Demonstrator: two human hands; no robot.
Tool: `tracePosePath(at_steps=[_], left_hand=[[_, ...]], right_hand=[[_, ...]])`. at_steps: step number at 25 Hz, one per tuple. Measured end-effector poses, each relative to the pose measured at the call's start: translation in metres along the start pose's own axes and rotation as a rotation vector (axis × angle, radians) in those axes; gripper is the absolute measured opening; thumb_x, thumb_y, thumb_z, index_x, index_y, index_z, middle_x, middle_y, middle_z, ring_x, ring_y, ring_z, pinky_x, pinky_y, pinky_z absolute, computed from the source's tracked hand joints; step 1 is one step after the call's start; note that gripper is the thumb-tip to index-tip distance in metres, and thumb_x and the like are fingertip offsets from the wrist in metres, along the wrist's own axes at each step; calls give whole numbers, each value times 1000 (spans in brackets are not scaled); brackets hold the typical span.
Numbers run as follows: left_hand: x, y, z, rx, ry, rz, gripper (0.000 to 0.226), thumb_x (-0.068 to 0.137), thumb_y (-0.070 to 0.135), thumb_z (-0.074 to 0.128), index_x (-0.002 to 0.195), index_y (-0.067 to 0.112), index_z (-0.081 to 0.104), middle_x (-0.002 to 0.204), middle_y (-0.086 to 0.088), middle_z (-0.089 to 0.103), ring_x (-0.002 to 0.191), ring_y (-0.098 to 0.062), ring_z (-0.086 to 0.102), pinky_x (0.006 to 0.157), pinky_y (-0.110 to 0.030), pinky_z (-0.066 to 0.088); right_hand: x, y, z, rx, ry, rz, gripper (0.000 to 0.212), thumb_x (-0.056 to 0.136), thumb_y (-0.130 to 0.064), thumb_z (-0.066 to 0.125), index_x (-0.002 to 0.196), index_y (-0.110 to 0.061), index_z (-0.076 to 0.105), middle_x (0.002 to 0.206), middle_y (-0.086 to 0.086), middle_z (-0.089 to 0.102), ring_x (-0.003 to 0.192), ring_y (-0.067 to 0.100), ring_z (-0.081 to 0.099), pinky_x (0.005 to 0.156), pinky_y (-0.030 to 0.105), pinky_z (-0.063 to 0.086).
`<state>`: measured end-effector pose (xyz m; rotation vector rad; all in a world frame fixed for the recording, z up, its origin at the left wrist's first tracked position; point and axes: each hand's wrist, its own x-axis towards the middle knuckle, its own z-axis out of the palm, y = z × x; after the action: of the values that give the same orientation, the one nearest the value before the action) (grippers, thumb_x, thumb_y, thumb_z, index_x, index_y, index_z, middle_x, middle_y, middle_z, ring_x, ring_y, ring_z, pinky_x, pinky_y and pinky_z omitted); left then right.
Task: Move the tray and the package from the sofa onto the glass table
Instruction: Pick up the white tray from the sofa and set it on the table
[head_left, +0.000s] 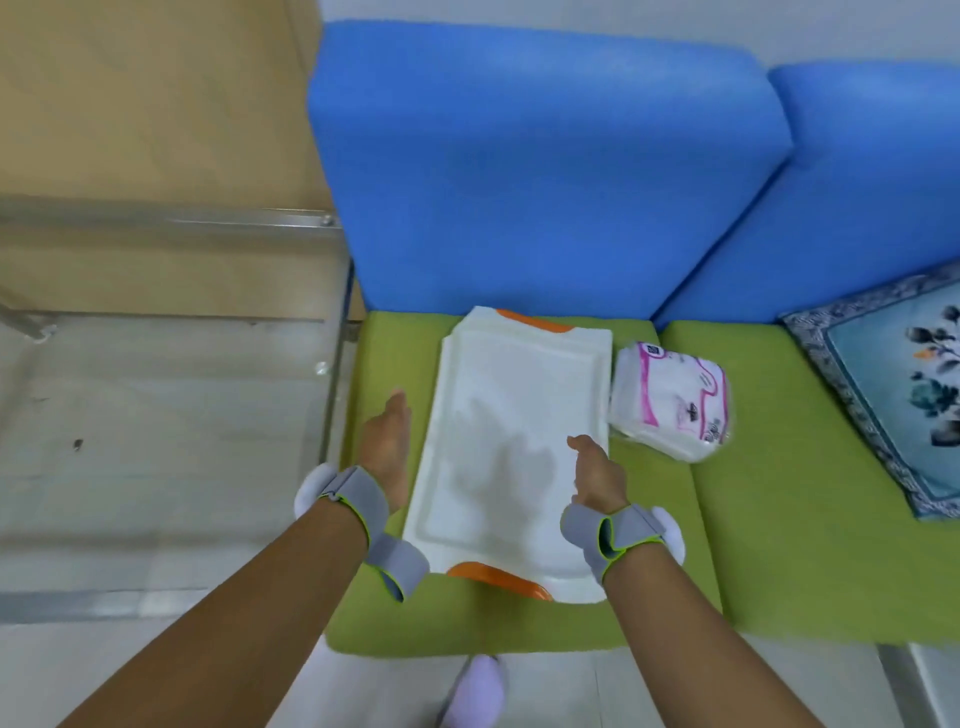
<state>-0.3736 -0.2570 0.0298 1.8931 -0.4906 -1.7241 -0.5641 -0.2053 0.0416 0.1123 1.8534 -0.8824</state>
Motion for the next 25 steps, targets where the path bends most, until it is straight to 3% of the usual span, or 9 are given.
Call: tracePosePath(at_steps=[2,4,7,12,14,17,20,23,25], left_hand=[[11,-9,22,114,56,6,71,94,55,35,143,5,43,139,-10,54,123,-30,51,104,-38,32],[26,-16,39,220,162,23,66,96,50,36,135,-1,51,128,-15,60,104,-32,56,93,-36,36],[51,-24,48,316,251,19,65,96,50,35,131,-2,55,138,-20,55,121,-38,53,100,-40,39],[68,-26,55,302,289,-9,59,95,45,38,131,0,53,135,-15,56,116,-35,53,100,-38,39],[69,-22,51,285,283,-16,60,96,44,39,134,-1,50,138,-15,54,124,-36,51,100,-38,39],[60,-8,24,247,260,-9,59,97,43,40,134,-2,51,138,-17,54,125,-36,50,98,-37,39],[41,7,-7,202,243,26,59,96,42,41,135,-2,50,127,-12,56,114,-35,52,91,-35,37],[24,29,-65,140,225,35,51,95,45,42,123,5,56,131,-19,55,113,-37,52,94,-38,38],[16,49,-130,132,268,34,44,95,46,40,95,5,57,112,-16,55,99,-33,50,88,-37,38]], right_hand=[[21,-4,-16,-56,69,-27,23,89,-24,57,79,-3,60,85,7,50,86,33,53,78,35,42],[45,-1,-25,-65,96,-38,29,86,-23,59,63,-9,51,76,7,51,85,30,47,78,34,38],[73,4,-28,-93,99,-14,29,84,-23,60,61,-12,47,73,6,51,82,27,46,76,34,37],[95,8,-21,-172,106,-41,18,86,-20,57,77,-4,57,63,2,45,71,26,45,62,30,38],[92,7,-18,-170,130,-40,17,86,-18,58,82,-2,59,63,2,45,74,27,47,68,34,41],[61,1,-7,-146,127,-22,37,88,-16,57,116,8,60,93,16,65,96,35,59,75,35,38],[23,-1,4,-209,129,-54,45,89,-14,56,126,12,54,134,25,56,125,40,53,85,43,44],[-12,8,37,-248,119,-68,39,87,-16,58,116,10,60,108,25,65,103,41,61,81,44,44],[-51,19,83,-220,58,-77,19,84,-18,60,83,0,61,70,15,52,69,31,49,65,38,39]])
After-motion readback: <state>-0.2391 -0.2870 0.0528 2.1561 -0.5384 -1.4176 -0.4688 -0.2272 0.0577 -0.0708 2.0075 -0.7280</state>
